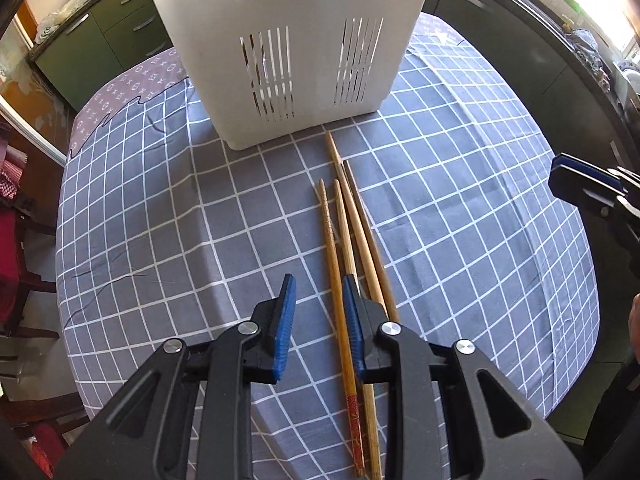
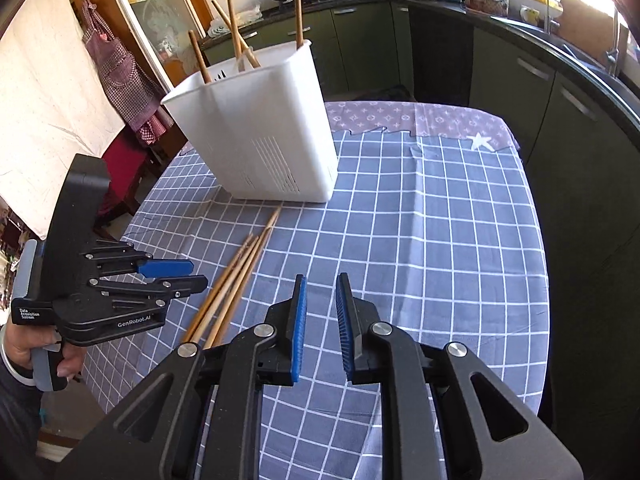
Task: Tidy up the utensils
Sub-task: 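Grasp and lift a wooden chopstick from the pile with the left tool, then grasp a wooden chopstick with the right tool while the left tool holds its chopstick upright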
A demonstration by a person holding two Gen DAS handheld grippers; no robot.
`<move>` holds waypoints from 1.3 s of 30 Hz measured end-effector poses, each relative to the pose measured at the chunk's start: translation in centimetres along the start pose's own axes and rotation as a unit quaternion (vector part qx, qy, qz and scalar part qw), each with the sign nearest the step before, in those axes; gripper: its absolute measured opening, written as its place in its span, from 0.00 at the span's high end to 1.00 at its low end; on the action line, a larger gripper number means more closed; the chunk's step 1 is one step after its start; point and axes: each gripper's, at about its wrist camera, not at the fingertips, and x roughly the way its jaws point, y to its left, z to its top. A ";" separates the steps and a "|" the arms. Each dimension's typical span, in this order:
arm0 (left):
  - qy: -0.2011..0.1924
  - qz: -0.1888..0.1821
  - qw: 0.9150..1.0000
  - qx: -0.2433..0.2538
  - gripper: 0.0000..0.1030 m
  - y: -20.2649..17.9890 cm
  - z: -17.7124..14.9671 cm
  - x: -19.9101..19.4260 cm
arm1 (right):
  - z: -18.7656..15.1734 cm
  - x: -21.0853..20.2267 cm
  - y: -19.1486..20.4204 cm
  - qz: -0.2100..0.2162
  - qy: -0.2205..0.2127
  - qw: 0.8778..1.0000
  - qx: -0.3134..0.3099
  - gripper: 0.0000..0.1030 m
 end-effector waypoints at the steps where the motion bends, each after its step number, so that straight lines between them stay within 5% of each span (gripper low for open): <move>1: 0.003 0.003 1.000 0.000 0.82 -0.1 0.1 0.1 | -0.2 0.2 -0.3 0.001 0.003 1.000 0.002 0.85; 28: 0.036 0.023 0.999 0.021 0.94 -1.3 0.2 2.4 | -0.4 3.1 0.6 0.011 0.037 0.999 -0.001 0.76; 39: -0.086 -0.003 0.996 -0.021 0.94 1.7 -1.1 -5.3 | -0.3 4.6 0.0 0.010 0.067 0.998 0.011 0.76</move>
